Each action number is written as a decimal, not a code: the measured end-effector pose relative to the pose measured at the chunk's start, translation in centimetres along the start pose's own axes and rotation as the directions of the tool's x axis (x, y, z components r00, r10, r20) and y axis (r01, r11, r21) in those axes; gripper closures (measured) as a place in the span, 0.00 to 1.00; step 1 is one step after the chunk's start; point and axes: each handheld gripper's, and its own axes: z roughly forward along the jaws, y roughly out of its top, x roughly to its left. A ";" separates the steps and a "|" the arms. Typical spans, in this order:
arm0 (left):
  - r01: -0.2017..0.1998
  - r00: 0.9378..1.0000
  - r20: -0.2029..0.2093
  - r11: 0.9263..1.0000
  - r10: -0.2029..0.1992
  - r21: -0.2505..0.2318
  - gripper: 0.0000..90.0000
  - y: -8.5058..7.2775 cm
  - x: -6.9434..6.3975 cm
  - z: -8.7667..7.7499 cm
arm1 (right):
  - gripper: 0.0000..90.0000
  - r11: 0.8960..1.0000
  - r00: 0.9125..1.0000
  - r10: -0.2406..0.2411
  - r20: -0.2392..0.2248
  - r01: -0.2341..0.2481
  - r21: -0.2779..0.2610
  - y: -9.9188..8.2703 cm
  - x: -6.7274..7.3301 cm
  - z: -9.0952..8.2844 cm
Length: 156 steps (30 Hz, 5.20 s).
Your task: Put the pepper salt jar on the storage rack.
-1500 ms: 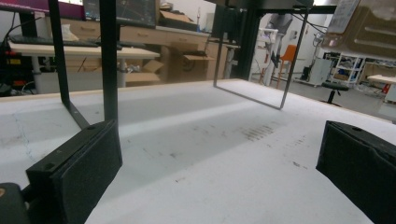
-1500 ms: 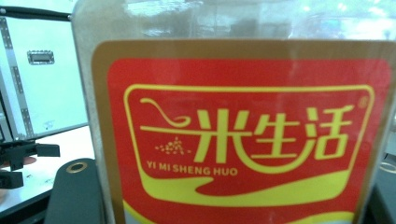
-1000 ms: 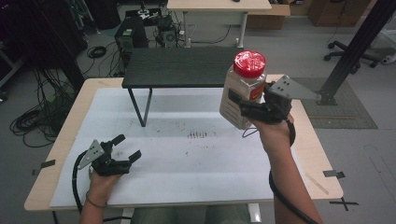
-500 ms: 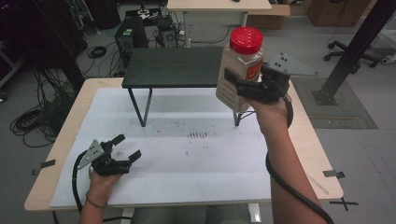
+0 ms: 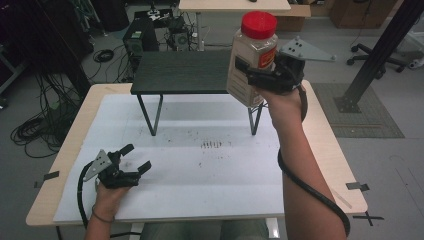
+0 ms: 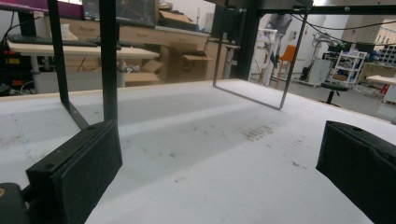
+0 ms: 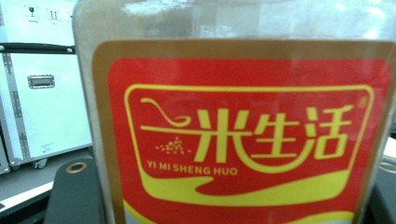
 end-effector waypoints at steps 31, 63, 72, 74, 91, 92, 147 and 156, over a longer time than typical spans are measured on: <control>0.001 1.000 -0.003 1.000 -0.001 -0.002 0.00 0.0 0.0 0.0 | 0.30 0.999 0.999 0.013 0.044 -0.014 0.043 1.5 -1.4 6.5; -0.005 1.000 -0.003 1.000 0.005 -0.004 0.00 0.0 -0.1 0.0 | 0.30 0.997 0.997 0.017 0.073 -0.022 0.069 -0.2 -1.5 9.8; -0.001 1.000 0.000 1.000 0.001 -0.005 0.00 0.0 0.0 0.0 | 0.30 0.997 0.996 0.027 0.087 -0.033 0.069 -0.7 -1.9 10.1; 0.000 1.000 0.000 1.000 0.000 -0.006 0.00 0.0 0.0 0.0 | 0.30 0.997 0.996 0.027 0.090 -0.034 0.072 -0.8 -2.0 10.1; -0.004 1.000 0.001 1.000 0.004 -0.007 0.00 0.0 0.0 0.0 | 0.30 0.996 0.994 0.046 0.101 -0.054 0.075 -1.6 -2.4 10.4; -0.004 1.000 0.001 1.000 0.004 -0.007 0.00 0.0 0.0 0.0 | 0.30 0.996 0.994 0.046 0.102 -0.054 0.076 -1.6 -2.4 10.4; 0.000 1.000 0.005 1.000 0.000 -0.010 0.00 0.0 0.0 0.0 | 0.12 0.996 0.989 0.046 0.142 -0.057 0.072 -1.6 -2.0 10.8; 0.000 1.000 0.005 1.000 0.000 -0.011 0.00 0.0 0.0 0.0 | 0.03 0.996 0.989 0.054 0.139 -0.064 0.069 -1.8 -2.2 10.7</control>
